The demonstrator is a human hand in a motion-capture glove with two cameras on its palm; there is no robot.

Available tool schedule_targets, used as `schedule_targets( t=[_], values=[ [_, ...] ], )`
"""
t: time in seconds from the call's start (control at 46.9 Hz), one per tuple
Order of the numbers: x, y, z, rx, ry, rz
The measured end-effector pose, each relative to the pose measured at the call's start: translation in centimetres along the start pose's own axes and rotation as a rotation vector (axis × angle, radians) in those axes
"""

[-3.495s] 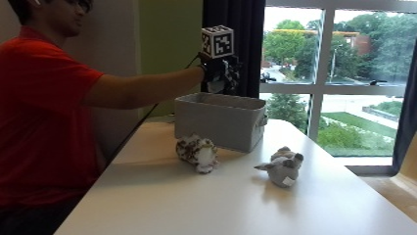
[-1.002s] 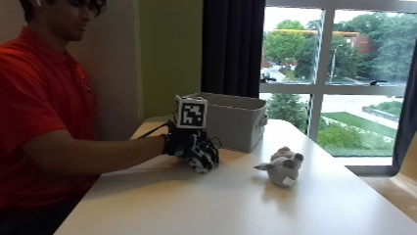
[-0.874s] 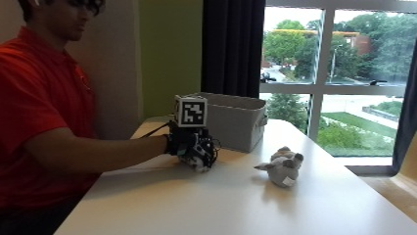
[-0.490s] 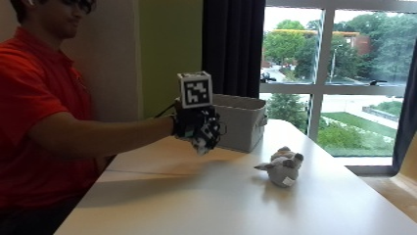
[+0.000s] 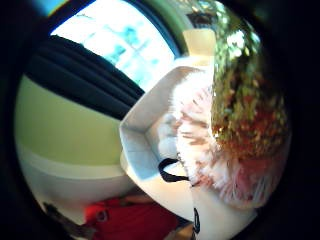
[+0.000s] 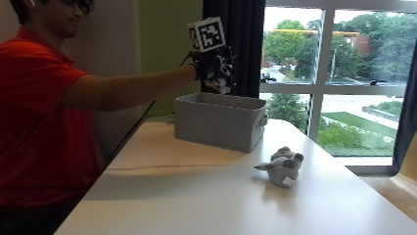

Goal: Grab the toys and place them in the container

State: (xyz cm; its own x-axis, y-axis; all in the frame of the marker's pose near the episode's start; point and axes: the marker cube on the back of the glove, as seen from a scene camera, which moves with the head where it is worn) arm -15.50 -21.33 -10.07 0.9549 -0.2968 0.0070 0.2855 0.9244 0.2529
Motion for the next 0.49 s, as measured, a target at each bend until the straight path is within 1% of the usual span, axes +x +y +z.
schedule_targets(
  t=[0.17,0.32,0.49],
  values=[
    [-6.2,-2.3,0.8,-0.024,-0.076,-0.068],
    [-10.1,-2.9,1.6,-0.032,-0.082,-0.131],
    [-11.8,-2.6,3.1,-0.11,-0.101,-0.148]
  ],
)
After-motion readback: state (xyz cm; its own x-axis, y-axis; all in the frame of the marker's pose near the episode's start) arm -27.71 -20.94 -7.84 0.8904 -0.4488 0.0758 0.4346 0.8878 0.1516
